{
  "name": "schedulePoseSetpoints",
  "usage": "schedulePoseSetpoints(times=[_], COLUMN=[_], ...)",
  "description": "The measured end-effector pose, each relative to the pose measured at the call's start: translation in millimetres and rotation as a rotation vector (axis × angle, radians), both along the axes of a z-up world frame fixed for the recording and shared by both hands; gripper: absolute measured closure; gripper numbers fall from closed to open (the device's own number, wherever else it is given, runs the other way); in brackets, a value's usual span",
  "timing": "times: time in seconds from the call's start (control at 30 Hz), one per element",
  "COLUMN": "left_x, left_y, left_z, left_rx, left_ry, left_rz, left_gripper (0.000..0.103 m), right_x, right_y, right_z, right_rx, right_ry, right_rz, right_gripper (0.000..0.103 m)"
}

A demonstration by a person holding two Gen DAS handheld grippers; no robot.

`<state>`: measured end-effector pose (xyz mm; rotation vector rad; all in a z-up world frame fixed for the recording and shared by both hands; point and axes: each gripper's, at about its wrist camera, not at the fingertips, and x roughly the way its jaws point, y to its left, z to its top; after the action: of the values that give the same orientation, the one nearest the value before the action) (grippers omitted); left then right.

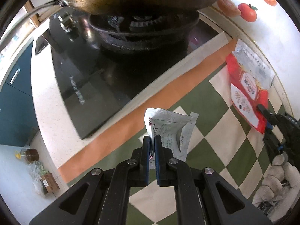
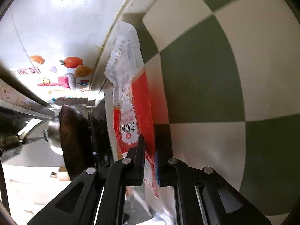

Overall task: Collect trash
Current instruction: 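Carry sachet and red snack bag down over the bin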

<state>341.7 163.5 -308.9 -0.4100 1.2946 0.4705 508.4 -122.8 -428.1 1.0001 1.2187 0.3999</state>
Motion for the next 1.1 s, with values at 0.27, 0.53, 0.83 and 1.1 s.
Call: schedulePoseSetpoints(times=[0.27,0.53,0.83,1.1], left_x=[-52,-169,-347,-453], left_y=[23,75,171,252], left_z=[35,74,42,-121], left_rx=[0.01,0.047,0.087,-0.012], left_ry=[-0.049,-0.085,-0.006,0.111], left_rz=[0.014,0.096,0.336,0.492], left_gripper=[0.1,0.1,0.1,0.1], right_x=[-49,-161,-293,-405], right_y=[20,74,214,357], right_z=[89,159,122,-29], right_rx=[-0.085,-0.083,-0.085,-0.241], right_ry=[-0.175,-0.259,-0.181,-0.043], right_rz=[0.158,0.394,0.758,1.03], right_gripper=[0.102,0.102,0.102,0.102])
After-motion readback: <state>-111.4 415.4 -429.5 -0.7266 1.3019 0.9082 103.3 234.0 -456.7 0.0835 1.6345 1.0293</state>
